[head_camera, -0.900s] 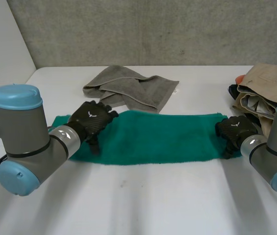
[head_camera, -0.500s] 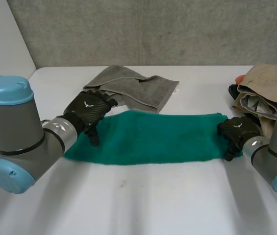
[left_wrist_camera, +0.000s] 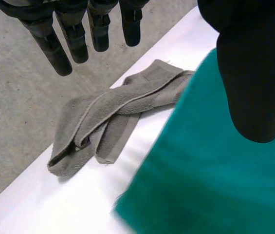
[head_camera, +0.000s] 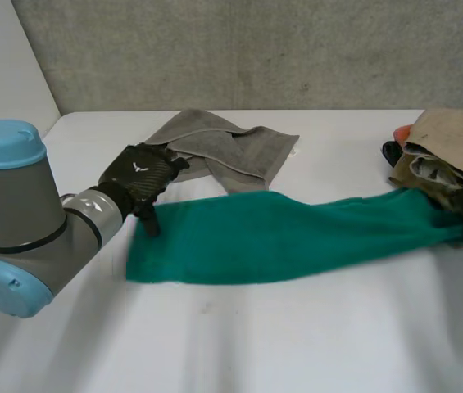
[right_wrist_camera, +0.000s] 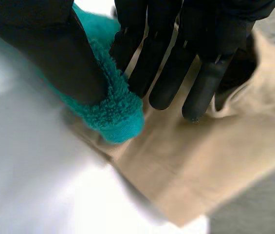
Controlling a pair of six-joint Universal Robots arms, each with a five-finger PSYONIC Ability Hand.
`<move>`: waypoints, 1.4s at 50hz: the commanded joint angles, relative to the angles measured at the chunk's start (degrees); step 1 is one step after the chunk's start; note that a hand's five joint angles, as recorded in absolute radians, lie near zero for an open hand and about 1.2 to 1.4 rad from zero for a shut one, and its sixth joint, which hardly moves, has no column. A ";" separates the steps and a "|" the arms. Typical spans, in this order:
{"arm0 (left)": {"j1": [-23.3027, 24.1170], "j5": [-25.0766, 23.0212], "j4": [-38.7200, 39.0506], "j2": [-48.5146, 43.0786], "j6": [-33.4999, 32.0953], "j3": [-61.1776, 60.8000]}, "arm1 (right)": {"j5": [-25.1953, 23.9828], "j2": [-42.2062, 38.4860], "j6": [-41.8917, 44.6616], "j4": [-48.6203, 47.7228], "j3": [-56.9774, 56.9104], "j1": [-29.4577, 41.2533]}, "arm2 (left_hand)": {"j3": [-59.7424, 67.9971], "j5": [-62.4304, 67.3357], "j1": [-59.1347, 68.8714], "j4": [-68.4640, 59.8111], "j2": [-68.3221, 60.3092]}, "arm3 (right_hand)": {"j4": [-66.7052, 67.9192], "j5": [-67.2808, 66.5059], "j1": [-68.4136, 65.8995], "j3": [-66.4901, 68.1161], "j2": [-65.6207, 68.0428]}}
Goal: Fold the laundry.
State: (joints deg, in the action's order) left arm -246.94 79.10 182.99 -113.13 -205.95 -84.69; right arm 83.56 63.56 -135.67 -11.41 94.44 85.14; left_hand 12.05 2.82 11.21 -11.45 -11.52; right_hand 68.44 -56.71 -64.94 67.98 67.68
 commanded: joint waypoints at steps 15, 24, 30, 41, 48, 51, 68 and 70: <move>-10.12 1.14 -0.35 8.88 5.73 0.75 | -16.66 -3.42 6.91 -26.36 -6.81 42.44 | -2.05 -2.82 -1.21 1.45 1.52 | 11.56 -13.29 -15.06 12.02 12.32; -12.51 0.18 -0.70 8.98 6.79 -2.15 | -20.38 -18.72 14.02 -22.27 -15.85 53.90 | -2.05 -2.82 -1.21 1.45 1.52 | 9.38 -11.10 -12.87 9.83 10.13; -11.89 0.35 -0.61 8.10 6.70 -1.19 | -10.36 -15.66 9.56 -15.14 -17.72 52.59 | -2.05 -2.82 -1.21 1.45 1.52 | -58.44 56.71 54.94 -57.98 -57.68; -4.26 1.84 -0.70 3.97 6.97 3.74 | -5.00 -1.42 -29.64 -6.71 -10.95 43.01 | -2.05 -2.82 -1.21 1.45 1.52 | -58.44 56.71 54.94 -57.98 -57.68; 3.30 4.56 -0.79 -3.31 6.70 6.46 | -2.27 -3.87 -32.83 4.53 -9.72 37.30 | -2.05 -2.82 -1.21 1.45 1.52 | -58.44 56.71 54.94 -57.98 -57.68; 5.33 6.59 -0.96 -5.96 6.88 8.04 | -2.53 -5.54 -30.55 7.36 -8.76 34.93 | -2.05 -2.82 -1.21 1.45 1.52 | -58.44 56.71 54.94 -57.98 -57.68; 3.49 9.85 -2.72 -3.60 7.84 9.01 | 7.48 -2.48 -18.07 -11.52 -4.97 35.52 | -2.05 -2.82 -1.21 1.45 1.52 | 11.56 -13.29 -15.06 12.02 12.32; 1.91 9.58 -2.72 -2.10 7.84 7.96 | 7.84 -0.37 -12.27 -14.60 -4.88 38.42 | -2.05 -2.82 -1.21 1.45 1.52 | 11.56 -13.29 -15.06 12.02 12.32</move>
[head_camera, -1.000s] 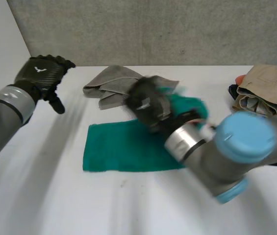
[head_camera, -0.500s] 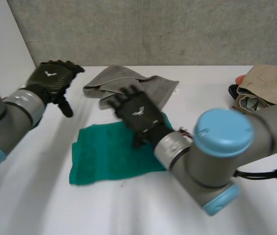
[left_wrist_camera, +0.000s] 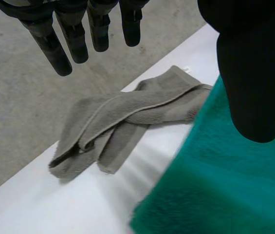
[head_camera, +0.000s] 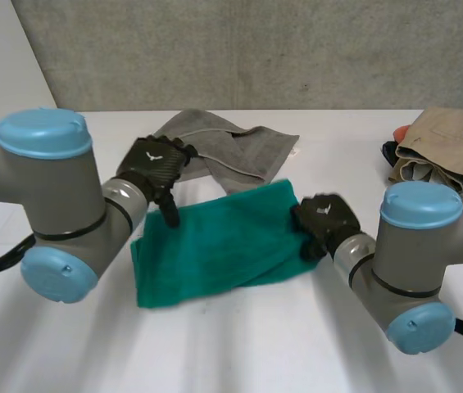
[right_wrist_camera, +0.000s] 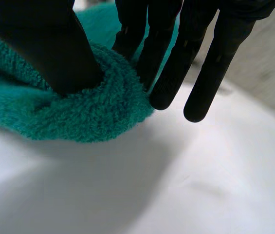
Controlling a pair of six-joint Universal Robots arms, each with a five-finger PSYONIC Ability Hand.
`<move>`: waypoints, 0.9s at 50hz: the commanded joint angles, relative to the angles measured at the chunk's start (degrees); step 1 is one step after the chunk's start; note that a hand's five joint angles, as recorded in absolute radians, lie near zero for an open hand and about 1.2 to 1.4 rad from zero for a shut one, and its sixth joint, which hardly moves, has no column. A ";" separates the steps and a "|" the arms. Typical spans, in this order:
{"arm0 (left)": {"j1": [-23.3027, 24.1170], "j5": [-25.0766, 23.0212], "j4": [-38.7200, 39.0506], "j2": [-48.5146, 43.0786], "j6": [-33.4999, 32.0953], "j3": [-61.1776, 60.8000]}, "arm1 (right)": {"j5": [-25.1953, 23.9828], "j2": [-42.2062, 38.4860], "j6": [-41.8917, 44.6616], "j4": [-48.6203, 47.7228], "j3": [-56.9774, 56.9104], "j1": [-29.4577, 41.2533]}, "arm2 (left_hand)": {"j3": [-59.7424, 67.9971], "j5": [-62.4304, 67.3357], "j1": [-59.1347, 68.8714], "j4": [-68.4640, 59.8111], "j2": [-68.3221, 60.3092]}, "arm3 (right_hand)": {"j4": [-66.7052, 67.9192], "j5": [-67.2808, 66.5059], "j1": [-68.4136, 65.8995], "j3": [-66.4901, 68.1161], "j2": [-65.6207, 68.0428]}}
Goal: Fold the laundry.
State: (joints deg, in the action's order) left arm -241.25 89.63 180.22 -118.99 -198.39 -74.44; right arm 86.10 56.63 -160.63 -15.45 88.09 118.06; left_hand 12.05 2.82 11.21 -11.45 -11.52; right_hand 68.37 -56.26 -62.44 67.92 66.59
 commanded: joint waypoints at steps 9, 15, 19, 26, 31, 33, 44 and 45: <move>-9.84 -2.88 0.04 10.09 0.38 -6.15 | -10.32 1.57 30.54 -15.05 0.86 18.78 | -2.05 -2.82 -1.21 1.45 1.52 | 11.63 -13.74 -17.56 12.08 13.41; -13.18 -3.77 -0.13 12.37 1.34 -8.18 | -17.20 -5.11 32.67 -11.99 -2.82 21.60 | -2.05 -2.82 -1.21 1.45 1.52 | -31.67 29.57 25.74 -31.23 -29.90; -13.80 -3.94 -0.22 12.46 2.04 -8.53 | -12.90 -5.12 26.09 -8.46 -6.43 21.34 | -2.05 -2.82 -1.21 1.45 1.52 | -57.83 55.72 51.90 -57.38 -56.05; -11.62 -3.59 -0.66 11.06 2.48 -6.52 | -2.97 1.71 -2.60 -4.25 -8.46 16.08 | -2.05 -2.82 -1.21 1.45 1.52 | -58.37 56.26 52.44 -57.92 -56.59; -7.48 -2.27 -1.36 9.13 4.15 -3.70 | -3.13 6.91 -18.82 3.04 -8.72 10.19 | -2.05 -2.82 -1.21 1.45 1.52 | -58.37 56.26 52.44 -57.92 -56.59; -4.41 -1.22 -2.41 7.72 5.82 -1.95 | -4.01 6.83 -22.96 7.35 -9.51 7.37 | -2.05 -2.82 -1.21 1.45 1.52 | -58.37 56.26 52.44 -57.92 -56.59; 9.22 8.60 -12.69 -8.52 15.75 10.97 | -4.63 -2.12 -17.52 21.59 -19.34 2.18 | -2.05 -2.82 -1.21 1.45 1.52 | -58.37 56.26 52.44 -57.92 -56.59; 9.57 12.37 -13.57 -11.07 16.28 12.20 | -4.36 -3.27 -17.35 22.65 -20.31 2.61 | -2.05 -2.82 -1.21 1.45 1.52 | -58.37 56.26 52.44 -57.92 -56.59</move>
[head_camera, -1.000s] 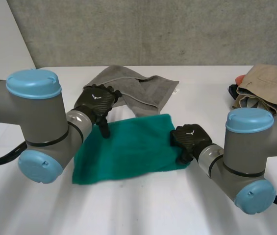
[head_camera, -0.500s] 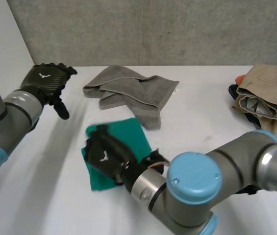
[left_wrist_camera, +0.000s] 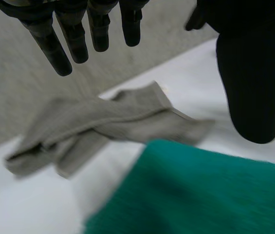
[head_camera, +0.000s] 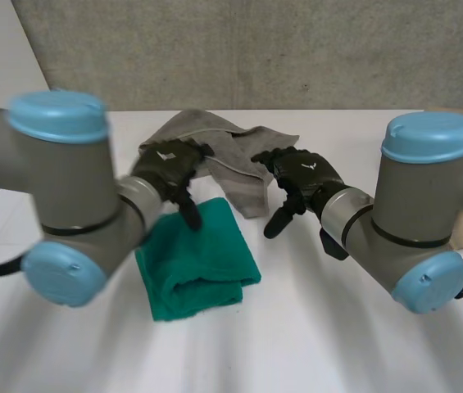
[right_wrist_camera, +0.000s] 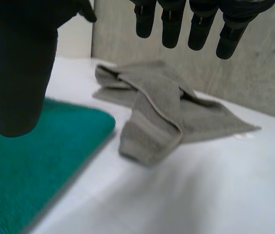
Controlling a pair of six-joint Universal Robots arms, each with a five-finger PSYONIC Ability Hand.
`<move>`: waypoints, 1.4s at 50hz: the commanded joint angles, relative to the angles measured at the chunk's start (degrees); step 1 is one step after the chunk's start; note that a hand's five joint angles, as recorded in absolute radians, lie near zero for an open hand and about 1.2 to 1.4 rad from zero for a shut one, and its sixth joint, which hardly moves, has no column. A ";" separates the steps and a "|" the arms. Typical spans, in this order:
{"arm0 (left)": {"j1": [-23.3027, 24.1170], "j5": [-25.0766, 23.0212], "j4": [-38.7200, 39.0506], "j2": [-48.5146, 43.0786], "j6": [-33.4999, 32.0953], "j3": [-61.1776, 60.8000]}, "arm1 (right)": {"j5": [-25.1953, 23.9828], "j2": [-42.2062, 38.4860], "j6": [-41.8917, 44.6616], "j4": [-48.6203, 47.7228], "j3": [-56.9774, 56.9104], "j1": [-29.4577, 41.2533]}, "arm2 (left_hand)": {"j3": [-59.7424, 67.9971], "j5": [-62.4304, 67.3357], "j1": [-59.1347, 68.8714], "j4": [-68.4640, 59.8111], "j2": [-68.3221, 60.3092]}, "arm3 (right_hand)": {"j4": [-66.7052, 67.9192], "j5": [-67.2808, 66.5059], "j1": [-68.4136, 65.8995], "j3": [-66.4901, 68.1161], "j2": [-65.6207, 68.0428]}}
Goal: Fold the laundry.
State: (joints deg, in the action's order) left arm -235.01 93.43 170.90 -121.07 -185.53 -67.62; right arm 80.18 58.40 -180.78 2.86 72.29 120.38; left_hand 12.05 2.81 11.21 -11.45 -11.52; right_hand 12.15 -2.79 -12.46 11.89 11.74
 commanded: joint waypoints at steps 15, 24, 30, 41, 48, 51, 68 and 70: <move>-7.37 9.41 -1.29 -7.52 -15.44 -7.33 | 1.29 -14.62 4.38 5.67 -14.27 11.27 | -2.05 -2.81 -1.21 1.45 1.52 | -2.15 2.79 2.46 -1.89 -1.74; -8.79 7.47 1.63 -6.81 -23.03 -11.65 | 3.14 -21.66 5.70 7.51 -20.34 12.07 | -2.05 -2.81 -1.21 1.45 1.52 | -2.15 2.79 2.46 -1.89 -1.74; -8.71 7.03 1.81 -5.06 -23.12 -12.44 | 4.54 -22.46 9.39 10.67 -22.45 11.63 | -2.05 -2.81 -1.21 1.45 1.52 | -2.15 2.79 2.46 -1.89 -1.74; -9.93 -0.61 1.11 8.82 -21.98 -7.53 | 11.49 -11.74 21.34 6.29 -15.61 16.28 | -2.05 -2.81 -1.21 1.45 1.52 | -2.15 2.79 2.46 -1.89 -1.74; -11.60 -16.94 -3.99 14.63 -18.73 -1.82 | 12.02 -5.23 24.69 -5.13 0.82 21.64 | -2.05 -2.81 -1.21 1.45 1.52 | -2.15 2.79 2.46 -1.89 -1.74; -12.40 -28.71 -8.03 15.86 -16.97 -0.41 | 11.93 -4.17 25.56 -11.10 7.59 23.58 | -2.05 -2.81 -1.21 1.45 1.52 | -2.15 2.79 2.46 -1.89 -1.74; -11.08 -45.71 -16.74 13.93 -21.10 -0.32 | 12.55 -11.64 26.88 -28.96 11.57 24.64 | -2.05 -2.81 -1.21 1.45 1.52 | -2.15 2.79 2.46 -1.89 -1.74; -11.08 -45.53 -16.74 13.93 -21.10 -0.58 | 12.63 -12.52 27.15 -29.05 10.60 24.46 | -2.05 -2.81 -1.21 1.45 1.52 | -2.15 2.79 2.46 -1.89 -1.74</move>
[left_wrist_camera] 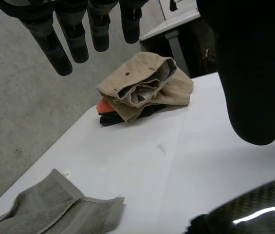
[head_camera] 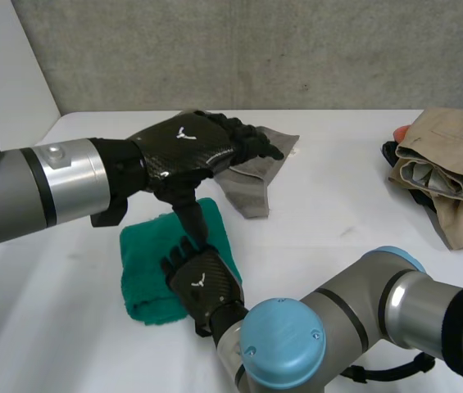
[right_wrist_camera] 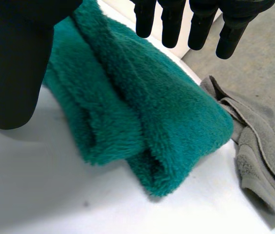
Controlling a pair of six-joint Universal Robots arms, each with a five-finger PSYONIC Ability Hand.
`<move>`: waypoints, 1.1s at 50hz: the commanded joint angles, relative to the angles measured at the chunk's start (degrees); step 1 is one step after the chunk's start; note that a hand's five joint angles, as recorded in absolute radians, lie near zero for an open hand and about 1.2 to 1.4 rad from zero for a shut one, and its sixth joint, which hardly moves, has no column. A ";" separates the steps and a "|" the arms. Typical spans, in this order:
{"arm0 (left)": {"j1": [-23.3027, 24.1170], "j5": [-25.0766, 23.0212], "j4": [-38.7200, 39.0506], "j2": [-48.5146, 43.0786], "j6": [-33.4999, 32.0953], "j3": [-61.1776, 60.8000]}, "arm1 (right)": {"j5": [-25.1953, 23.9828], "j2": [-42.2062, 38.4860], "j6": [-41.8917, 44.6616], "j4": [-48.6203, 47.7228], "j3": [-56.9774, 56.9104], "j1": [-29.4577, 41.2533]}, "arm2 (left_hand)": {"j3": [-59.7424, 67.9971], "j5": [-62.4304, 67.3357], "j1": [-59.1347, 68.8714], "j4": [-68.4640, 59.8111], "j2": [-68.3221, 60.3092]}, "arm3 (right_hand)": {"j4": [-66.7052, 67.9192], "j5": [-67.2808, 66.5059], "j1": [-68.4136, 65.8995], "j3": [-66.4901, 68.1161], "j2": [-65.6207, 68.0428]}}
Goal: Fold the laundry.
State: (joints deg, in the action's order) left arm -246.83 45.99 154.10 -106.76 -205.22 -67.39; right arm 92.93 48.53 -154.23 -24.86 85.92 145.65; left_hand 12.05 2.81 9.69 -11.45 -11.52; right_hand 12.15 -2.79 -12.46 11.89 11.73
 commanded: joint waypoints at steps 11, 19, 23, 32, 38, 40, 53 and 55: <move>0.83 1.82 0.15 -0.47 -0.97 -1.60 | -0.20 -6.78 2.27 -1.94 -8.30 -2.56 | -2.05 -2.81 0.31 1.45 1.52 | -2.15 2.79 2.46 -1.89 -1.73; 0.65 1.74 0.15 -0.29 -0.88 -1.87 | -0.38 -8.36 2.53 -2.21 -12.52 -3.09 | -2.05 -2.81 0.31 1.45 1.52 | -1.32 1.97 1.63 -1.06 -0.90; 0.48 1.74 0.15 -0.20 -0.79 -1.96 | -0.38 -9.33 2.62 -2.21 -14.81 -3.17 | -2.05 -2.81 0.31 1.45 1.52 | 1.71 -1.07 -1.40 1.97 2.13; -0.49 1.47 -0.02 0.23 -0.27 -2.13 | -0.90 -11.44 2.36 -2.74 -19.82 -3.53 | -2.05 -2.81 0.31 1.45 1.52 | 30.74 -30.09 -30.43 31.00 31.16; -1.46 0.95 0.06 1.37 0.52 -2.13 | -3.45 -11.79 2.10 -4.05 -22.28 -4.84 | -2.05 -2.81 0.31 1.45 1.52 | 67.85 -67.21 -67.54 68.11 68.27; -1.72 0.95 0.06 1.73 0.79 -2.04 | -3.54 -11.27 1.83 -4.49 -22.81 -5.46 | -2.05 -2.81 0.31 1.45 1.52 | 67.85 -67.21 -67.54 68.11 68.27; -3.04 1.38 0.42 6.82 6.58 2.43 | -3.63 -3.27 -1.07 -6.51 -29.21 -16.25 | -2.05 -2.81 0.31 1.45 1.52 | 67.85 -67.21 -67.54 68.11 68.27; -3.22 1.56 0.59 7.53 7.90 3.14 | -3.63 -2.48 -1.24 -6.51 -30.89 -18.55 | -2.05 -2.81 0.31 1.45 1.52 | 67.85 -67.21 -67.54 68.11 68.27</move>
State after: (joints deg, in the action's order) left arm -249.55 47.02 154.40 -101.61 -201.33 -66.78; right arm 89.22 42.95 -155.04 -31.10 59.76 134.00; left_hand 12.05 2.81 9.69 -11.45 -11.52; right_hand 68.35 -53.82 -60.94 66.49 66.29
